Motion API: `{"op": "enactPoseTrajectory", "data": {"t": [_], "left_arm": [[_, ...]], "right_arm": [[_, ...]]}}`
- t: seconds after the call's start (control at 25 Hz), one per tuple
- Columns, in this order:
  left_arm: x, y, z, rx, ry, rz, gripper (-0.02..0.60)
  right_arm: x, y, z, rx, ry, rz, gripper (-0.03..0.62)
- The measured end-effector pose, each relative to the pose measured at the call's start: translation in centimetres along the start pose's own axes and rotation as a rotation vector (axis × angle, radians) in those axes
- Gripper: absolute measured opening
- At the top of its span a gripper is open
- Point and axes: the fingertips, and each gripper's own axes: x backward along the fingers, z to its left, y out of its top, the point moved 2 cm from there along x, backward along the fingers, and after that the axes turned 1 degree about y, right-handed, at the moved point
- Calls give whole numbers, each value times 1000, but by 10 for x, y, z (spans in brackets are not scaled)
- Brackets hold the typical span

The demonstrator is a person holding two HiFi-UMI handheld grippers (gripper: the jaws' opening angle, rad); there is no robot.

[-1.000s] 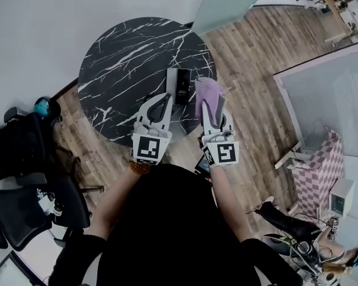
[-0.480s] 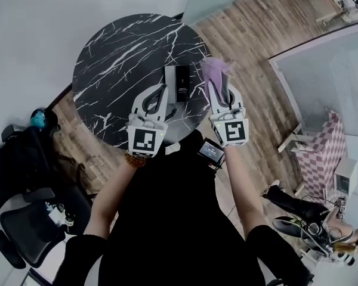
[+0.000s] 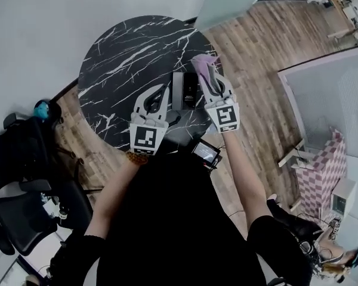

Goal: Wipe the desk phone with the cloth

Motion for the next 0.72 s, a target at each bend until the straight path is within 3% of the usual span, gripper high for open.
{"op": "enactPoseTrajectory", "data": {"t": [0.28, 0.72], "left_arm": [[-11, -21, 15, 31, 77, 51, 17], [-22, -57, 6, 70, 60, 111, 17]], "right_arm": [[-48, -38, 21, 88, 108, 87, 69], [-91, -89, 46, 225, 275, 218, 69]]}}
